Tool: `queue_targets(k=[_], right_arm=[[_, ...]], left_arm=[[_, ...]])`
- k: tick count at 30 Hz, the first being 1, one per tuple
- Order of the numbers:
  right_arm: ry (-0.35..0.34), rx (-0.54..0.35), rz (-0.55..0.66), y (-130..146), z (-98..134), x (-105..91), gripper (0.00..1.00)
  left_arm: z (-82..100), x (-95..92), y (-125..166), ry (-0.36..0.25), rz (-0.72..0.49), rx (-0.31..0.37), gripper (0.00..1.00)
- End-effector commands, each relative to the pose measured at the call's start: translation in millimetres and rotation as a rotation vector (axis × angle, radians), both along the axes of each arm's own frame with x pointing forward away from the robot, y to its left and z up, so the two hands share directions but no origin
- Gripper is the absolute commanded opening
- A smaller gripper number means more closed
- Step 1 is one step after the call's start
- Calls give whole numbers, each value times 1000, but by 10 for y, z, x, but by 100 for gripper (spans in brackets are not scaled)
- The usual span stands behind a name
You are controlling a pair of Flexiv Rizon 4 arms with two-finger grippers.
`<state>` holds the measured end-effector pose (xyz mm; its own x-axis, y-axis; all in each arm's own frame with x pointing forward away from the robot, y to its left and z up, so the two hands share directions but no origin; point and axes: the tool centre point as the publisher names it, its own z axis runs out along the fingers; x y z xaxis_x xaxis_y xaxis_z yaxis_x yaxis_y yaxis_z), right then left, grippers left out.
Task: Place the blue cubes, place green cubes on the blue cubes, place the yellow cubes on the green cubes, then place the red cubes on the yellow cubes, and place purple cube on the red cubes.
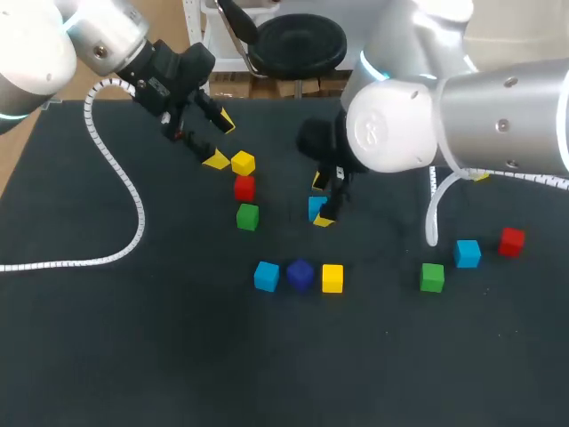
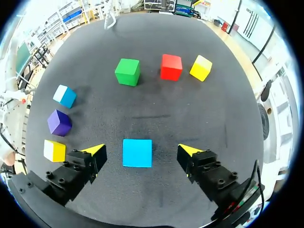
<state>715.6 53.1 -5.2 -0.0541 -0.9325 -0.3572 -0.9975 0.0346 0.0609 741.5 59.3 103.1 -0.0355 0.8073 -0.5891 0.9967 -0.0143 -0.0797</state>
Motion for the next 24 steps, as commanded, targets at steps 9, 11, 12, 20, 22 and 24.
queue_targets(k=[9, 11, 12, 20, 22, 24], right_arm=[[0, 60, -27, -368, 300, -114, 100], [-2, 62, -30, -446, 361, -155, 100], [-5, 59, -37, -487, 390, -179, 100], [13, 43, -55, -819, 542, -382, 100], [20, 40, -56, -917, 573, -441, 100], [20, 33, -70, -1009, 609, -511, 100]], left_arm=[[3, -4, 3, -1, 0, 1, 100], [3, -4, 3, -1, 0, 1, 100], [3, -4, 3, -1, 0, 1, 100], [3, -4, 3, -1, 0, 1, 100], [3, -4, 3, -1, 0, 1, 100], [3, -4, 3, -1, 0, 1, 100]])
